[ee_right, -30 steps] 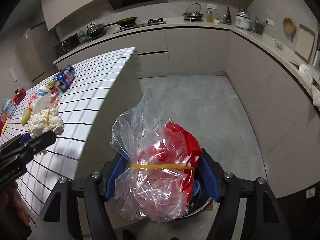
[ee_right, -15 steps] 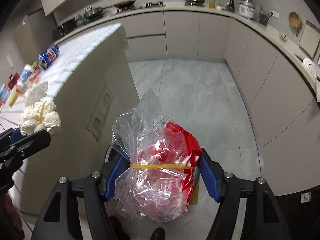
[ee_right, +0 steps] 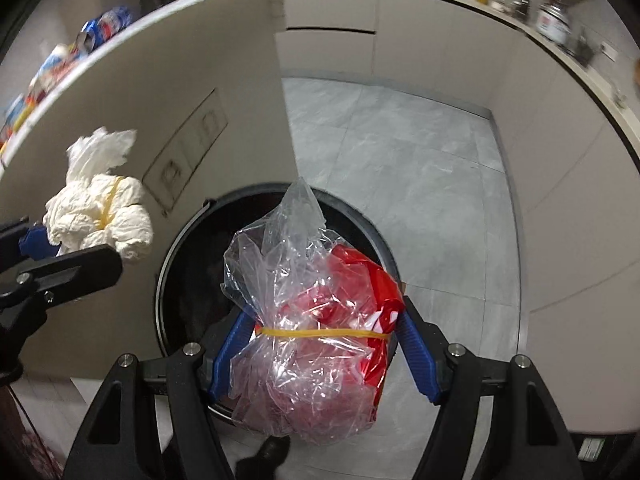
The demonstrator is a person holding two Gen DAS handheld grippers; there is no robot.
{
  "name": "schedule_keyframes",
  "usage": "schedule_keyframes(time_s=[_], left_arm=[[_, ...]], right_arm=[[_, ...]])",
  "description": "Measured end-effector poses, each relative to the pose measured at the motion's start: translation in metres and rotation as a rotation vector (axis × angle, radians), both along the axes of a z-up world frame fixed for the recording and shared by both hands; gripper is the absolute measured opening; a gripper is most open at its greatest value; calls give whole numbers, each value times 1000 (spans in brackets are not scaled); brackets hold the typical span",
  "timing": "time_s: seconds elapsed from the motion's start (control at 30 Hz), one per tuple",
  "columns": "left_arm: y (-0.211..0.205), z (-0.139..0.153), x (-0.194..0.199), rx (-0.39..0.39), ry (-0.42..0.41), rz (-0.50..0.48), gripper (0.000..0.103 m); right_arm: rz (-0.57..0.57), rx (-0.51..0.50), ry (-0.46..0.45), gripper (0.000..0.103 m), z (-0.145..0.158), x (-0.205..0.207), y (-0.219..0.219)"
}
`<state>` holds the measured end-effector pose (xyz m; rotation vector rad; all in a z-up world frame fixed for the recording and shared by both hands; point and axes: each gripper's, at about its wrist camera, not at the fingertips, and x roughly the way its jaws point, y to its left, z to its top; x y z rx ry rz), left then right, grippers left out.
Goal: Collect trash
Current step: 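Open both tools to drop the bag and tissue into the bin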
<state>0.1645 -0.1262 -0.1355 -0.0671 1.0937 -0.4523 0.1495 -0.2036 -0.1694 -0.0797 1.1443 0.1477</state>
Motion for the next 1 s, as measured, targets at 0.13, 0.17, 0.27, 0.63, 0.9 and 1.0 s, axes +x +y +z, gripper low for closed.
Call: schedule_keyframes(time_s=[0.13,0.17,0.27,0.63,0.9,1.0], left_arm=[[10,11,-3,7,-39,93,88],[12,16,-4,20,-50,101,88],[15,29,-6,43,-82,112,88],[8,60,-18,96,-172,144,92],[10,82,-15,93,-224,174,93],[14,90,-13,86,-242,187,93]], right_arm=[[91,-29,63,98,-34,11,4],[94,-27,70,99,-37,11,4],[61,-4,75,99,-41,11,-4],[-116,9,36,99,0,4,-27],[-217,23,-77,100,69,7,-46],[-206,12,-120,100,93,8,-41]])
